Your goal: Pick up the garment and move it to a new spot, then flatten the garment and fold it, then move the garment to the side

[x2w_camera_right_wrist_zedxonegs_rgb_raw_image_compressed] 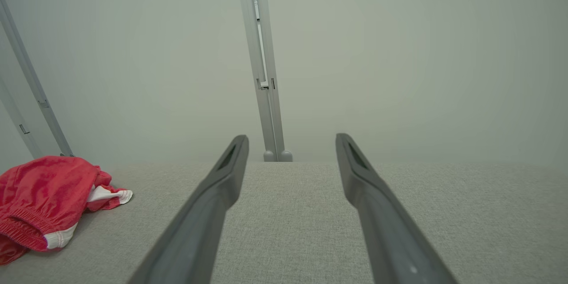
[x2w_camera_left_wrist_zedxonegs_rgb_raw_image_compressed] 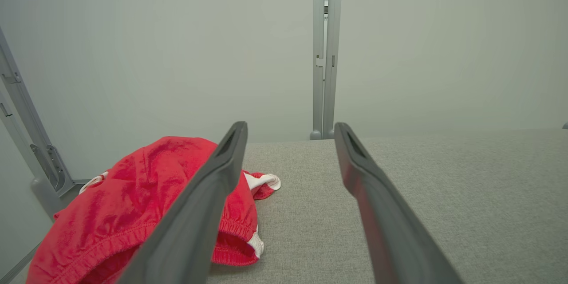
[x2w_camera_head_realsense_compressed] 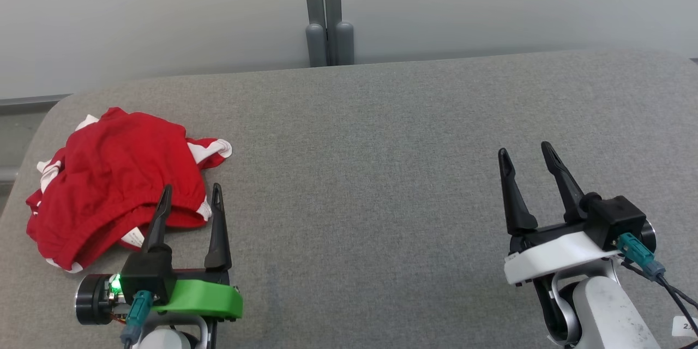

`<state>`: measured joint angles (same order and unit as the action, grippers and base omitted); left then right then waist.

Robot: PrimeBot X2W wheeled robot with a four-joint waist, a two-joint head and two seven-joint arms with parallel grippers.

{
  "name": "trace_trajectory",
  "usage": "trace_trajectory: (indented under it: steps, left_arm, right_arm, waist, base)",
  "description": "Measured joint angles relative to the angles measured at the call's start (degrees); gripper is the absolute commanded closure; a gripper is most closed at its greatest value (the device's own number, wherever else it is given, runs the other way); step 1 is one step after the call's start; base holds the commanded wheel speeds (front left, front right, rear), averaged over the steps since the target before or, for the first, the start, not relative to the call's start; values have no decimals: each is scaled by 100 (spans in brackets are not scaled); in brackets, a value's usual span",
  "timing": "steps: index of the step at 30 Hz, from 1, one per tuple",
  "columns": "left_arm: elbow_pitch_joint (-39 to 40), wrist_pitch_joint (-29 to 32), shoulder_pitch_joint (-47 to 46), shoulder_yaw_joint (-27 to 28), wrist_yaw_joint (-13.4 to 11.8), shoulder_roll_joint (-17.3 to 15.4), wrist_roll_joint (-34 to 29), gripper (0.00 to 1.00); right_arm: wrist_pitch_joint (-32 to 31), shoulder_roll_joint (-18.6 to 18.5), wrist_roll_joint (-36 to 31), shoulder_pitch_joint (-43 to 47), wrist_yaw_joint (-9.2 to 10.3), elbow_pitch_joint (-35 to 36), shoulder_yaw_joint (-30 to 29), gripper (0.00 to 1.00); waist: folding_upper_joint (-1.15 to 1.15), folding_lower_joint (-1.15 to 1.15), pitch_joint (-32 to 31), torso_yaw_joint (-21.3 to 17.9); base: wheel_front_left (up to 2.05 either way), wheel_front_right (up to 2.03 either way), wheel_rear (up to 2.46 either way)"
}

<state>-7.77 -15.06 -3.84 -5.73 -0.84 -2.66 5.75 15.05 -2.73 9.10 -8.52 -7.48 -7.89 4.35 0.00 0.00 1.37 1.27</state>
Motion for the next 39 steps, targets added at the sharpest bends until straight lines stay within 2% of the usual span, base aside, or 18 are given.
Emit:
trace_trajectory:
  steps: [28,39]
  left_arm:
    - [-37,-1,-6,-16,-14,-1,175,0]
    - [-94,-9,-67,132,-10,-2,411,0]
  right_arm:
    - [1,-1,-18,-8,0,-44,18,0]
    - [1,-2,-19,-12,0,-43,183,0]
  waist:
    - [0,0,98,55]
    - [0,0,185,292]
  base:
    - [0,0,0]
    - [0,0,0]
